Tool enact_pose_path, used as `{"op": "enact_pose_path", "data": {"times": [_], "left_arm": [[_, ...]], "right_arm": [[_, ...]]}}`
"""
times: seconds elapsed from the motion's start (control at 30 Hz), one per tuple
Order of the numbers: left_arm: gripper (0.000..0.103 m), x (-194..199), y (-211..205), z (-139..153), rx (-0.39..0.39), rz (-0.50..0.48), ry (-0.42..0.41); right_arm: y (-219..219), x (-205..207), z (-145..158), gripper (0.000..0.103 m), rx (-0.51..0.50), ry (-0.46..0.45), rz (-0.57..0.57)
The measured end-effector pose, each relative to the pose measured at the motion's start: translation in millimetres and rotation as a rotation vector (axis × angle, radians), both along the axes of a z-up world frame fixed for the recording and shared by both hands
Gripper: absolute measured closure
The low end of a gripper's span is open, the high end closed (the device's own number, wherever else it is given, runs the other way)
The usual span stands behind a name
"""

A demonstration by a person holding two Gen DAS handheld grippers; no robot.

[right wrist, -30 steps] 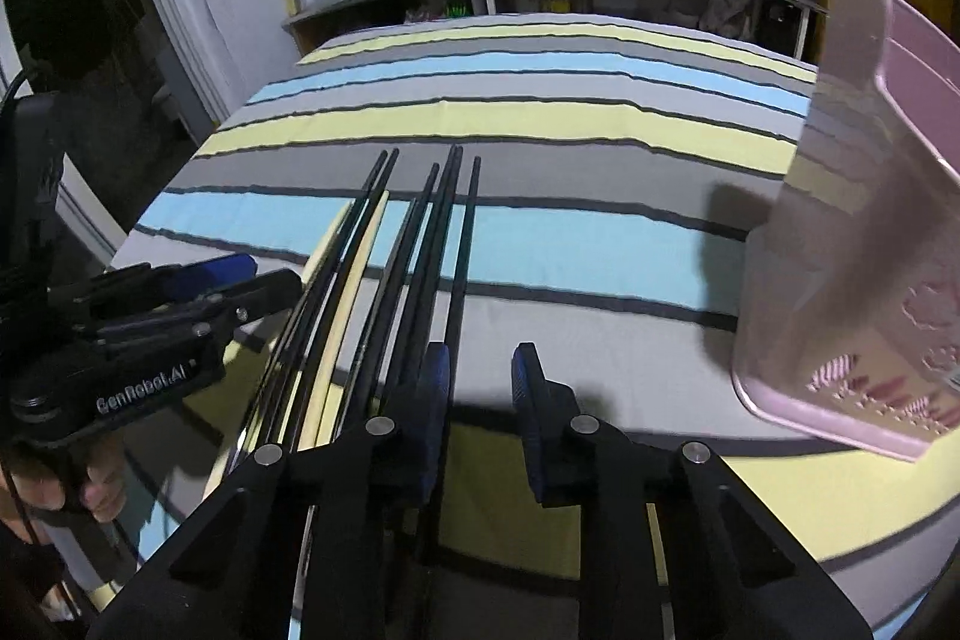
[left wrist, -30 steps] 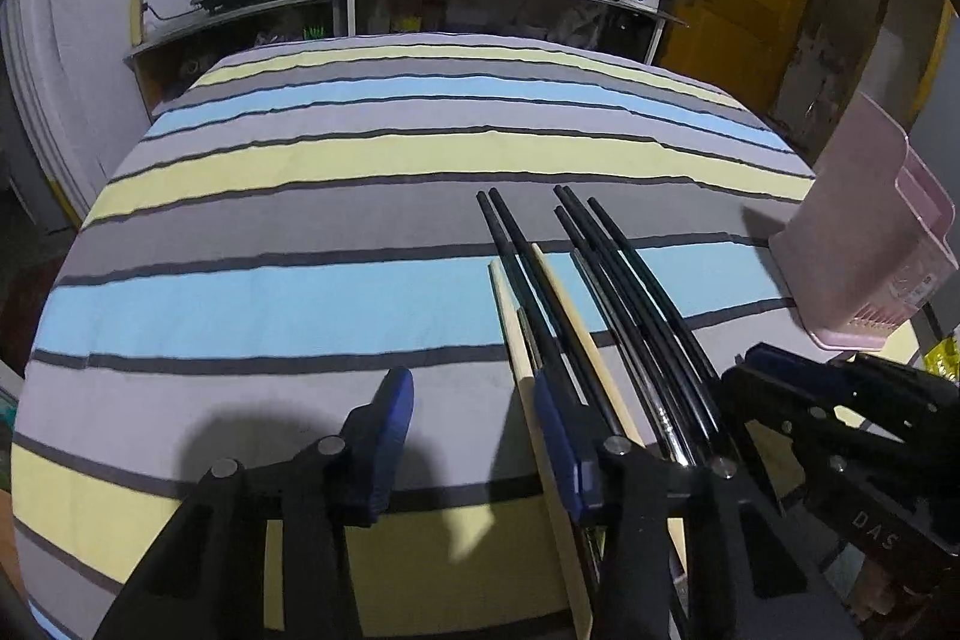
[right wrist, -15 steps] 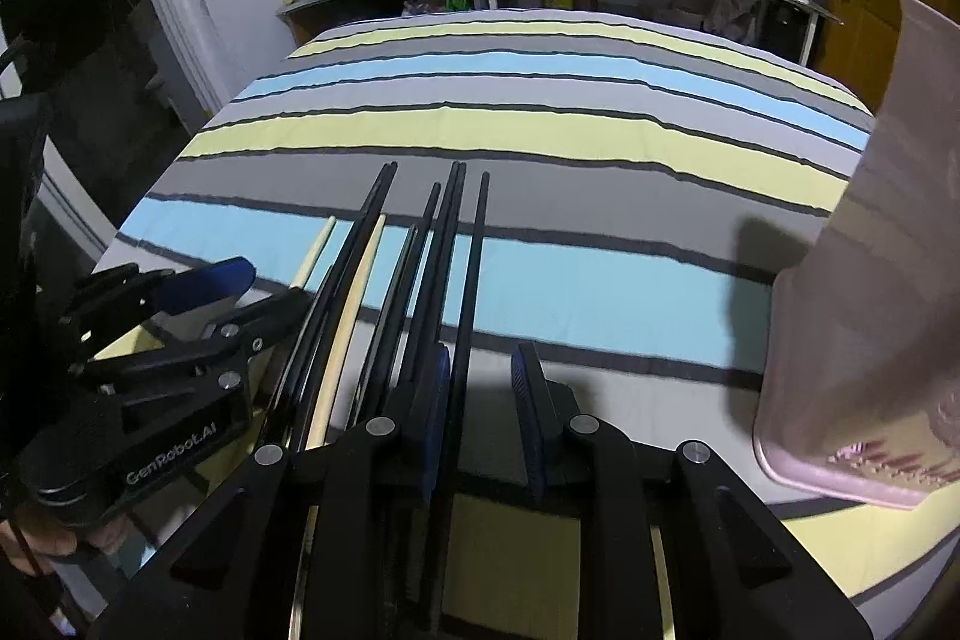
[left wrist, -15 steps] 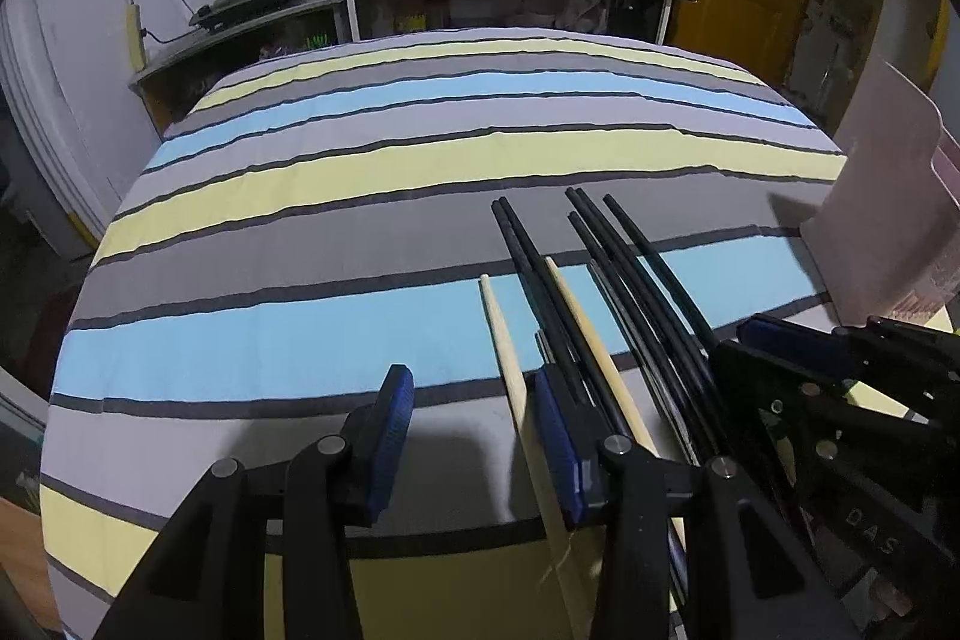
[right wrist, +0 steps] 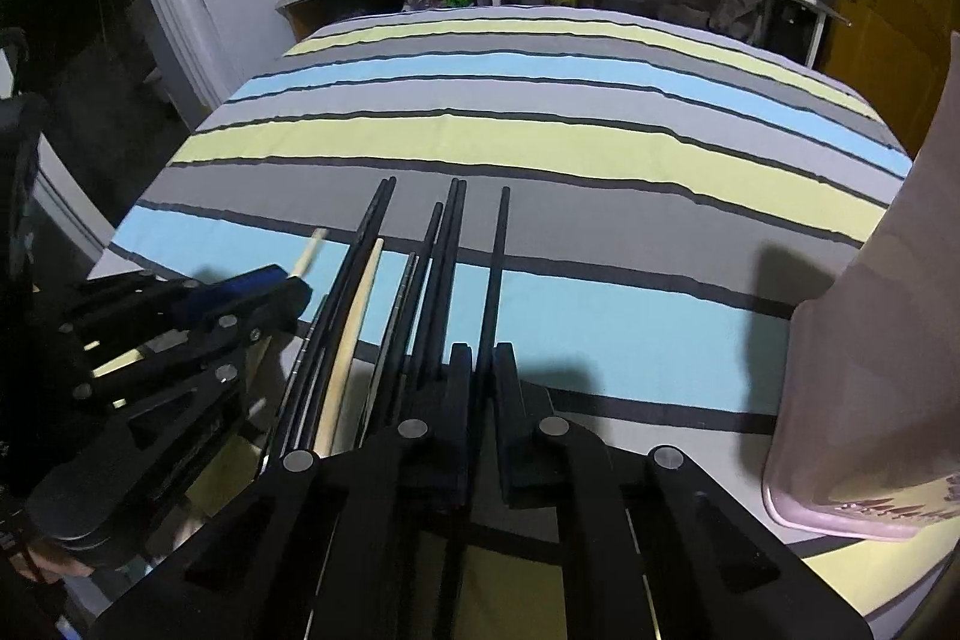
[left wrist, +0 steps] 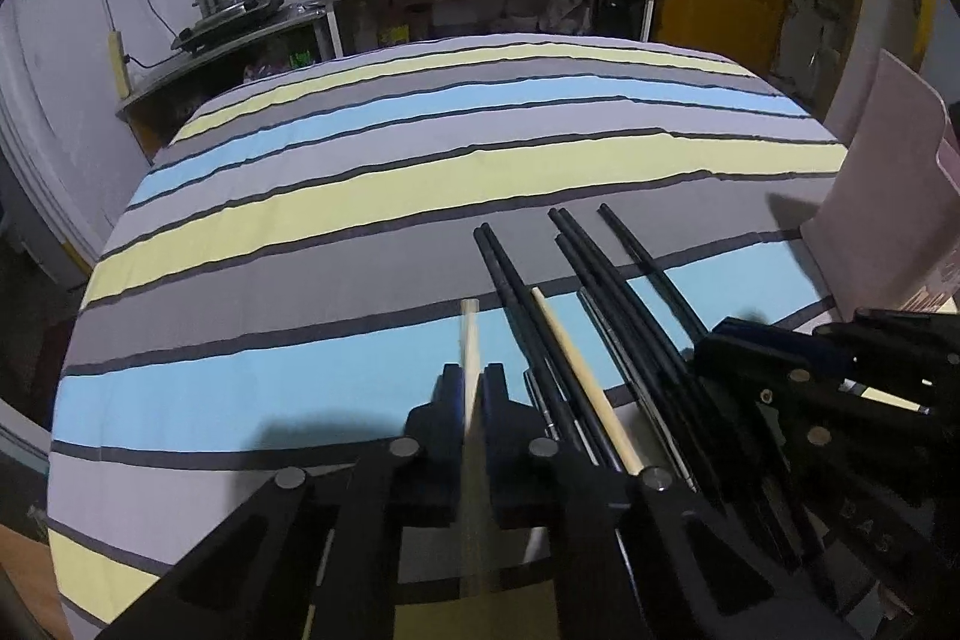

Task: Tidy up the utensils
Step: 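Grasp a black chopstick with the right tool while the left tool grasps a wooden chopstick, then lift the black chopstick with the right tool while the left tool lifts the wooden one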

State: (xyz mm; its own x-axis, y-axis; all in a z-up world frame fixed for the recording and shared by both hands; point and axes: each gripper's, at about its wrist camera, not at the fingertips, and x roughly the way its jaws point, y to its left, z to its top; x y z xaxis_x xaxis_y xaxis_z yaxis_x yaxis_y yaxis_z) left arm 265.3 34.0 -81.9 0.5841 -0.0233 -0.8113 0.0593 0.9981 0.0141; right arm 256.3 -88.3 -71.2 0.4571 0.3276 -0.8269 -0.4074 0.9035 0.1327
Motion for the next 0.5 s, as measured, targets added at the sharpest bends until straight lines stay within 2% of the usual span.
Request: {"op": "enact_pose_path", "data": {"times": [0.2, 0.5], "left_arm": [[0.097, -6.1, 21.6, 17.2, -0.111, 0.012, -0.031], [0.097, -35.1, 35.9, 79.1, -0.196, -0.024, -0.135]], "right_arm": [[-10.3, -6.4, 15.4, 0.097, 0.049, -0.019, -0.013], [-17.6, -25.1, 53.0, 0.097, 0.114, -0.085, -0.003]]}}
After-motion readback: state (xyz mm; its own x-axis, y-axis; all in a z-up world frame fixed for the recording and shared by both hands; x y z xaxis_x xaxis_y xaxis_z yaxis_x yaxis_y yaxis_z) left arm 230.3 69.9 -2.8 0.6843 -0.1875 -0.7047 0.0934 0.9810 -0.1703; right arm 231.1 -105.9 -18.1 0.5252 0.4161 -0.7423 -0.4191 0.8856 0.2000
